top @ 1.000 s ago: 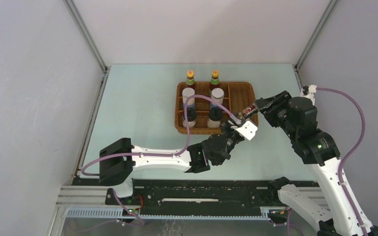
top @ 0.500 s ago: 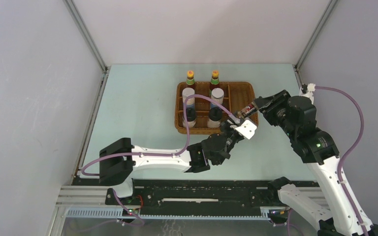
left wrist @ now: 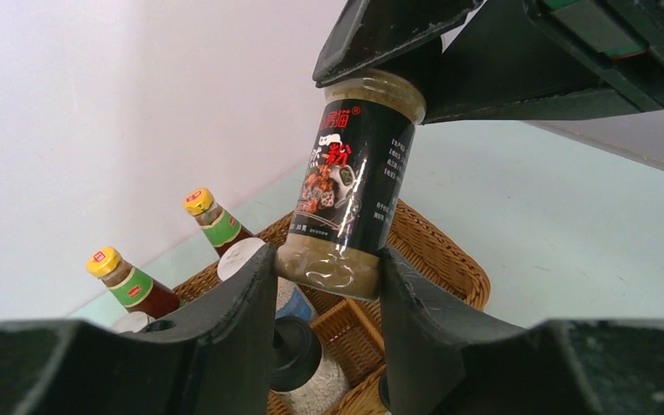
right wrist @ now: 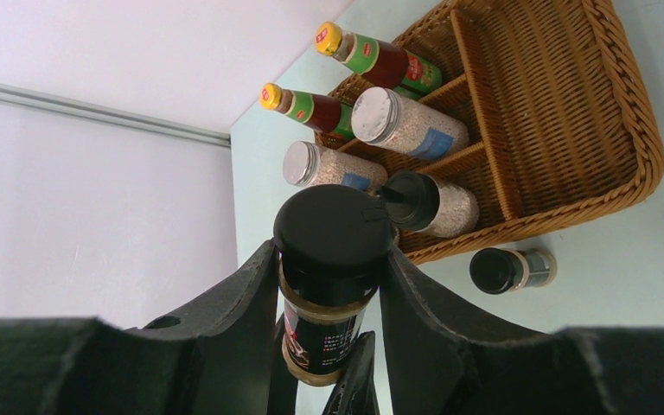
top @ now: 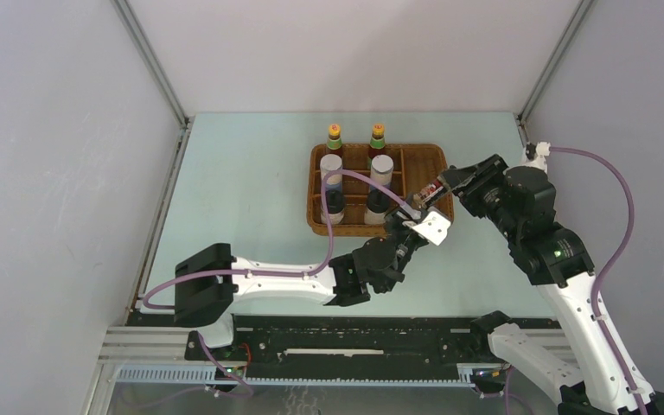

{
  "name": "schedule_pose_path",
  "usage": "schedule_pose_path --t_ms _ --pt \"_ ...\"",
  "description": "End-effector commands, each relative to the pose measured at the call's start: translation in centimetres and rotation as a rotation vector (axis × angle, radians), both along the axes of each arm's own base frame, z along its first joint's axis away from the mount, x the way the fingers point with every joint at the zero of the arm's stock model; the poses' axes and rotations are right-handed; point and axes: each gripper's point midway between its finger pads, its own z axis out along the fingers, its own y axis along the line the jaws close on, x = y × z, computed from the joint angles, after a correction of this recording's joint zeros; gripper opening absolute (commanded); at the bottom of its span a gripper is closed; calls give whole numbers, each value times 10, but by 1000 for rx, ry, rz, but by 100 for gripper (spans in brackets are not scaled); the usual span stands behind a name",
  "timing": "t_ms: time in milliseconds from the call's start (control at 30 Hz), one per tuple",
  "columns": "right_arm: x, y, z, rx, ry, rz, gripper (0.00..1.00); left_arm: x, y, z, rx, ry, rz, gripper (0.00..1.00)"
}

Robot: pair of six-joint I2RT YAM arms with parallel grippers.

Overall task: Organize the condiment bottles
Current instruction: Place the bottle in the storage box.

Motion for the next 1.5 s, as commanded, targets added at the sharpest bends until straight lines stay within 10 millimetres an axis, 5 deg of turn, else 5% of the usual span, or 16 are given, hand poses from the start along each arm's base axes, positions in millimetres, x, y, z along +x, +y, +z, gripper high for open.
schedule_pose_path --t_ms 0,267,433,900,1467 --pt "-1 -2 -3 -68 -13 22 0 1 15 25 -114 -22 53 25" --pt "-1 5 0 -86 -35 72 0 2 17 22 -121 -15 60 66" --pt "0 11 0 -91 -40 110 0 2 17 21 -123 -12 66 80" --pt "16 17 10 -179 -130 164 0 1 26 16 -134 11 81 83" --pt "84 5 10 -455 -246 75 0 -5 73 6 -296 156 163 82"
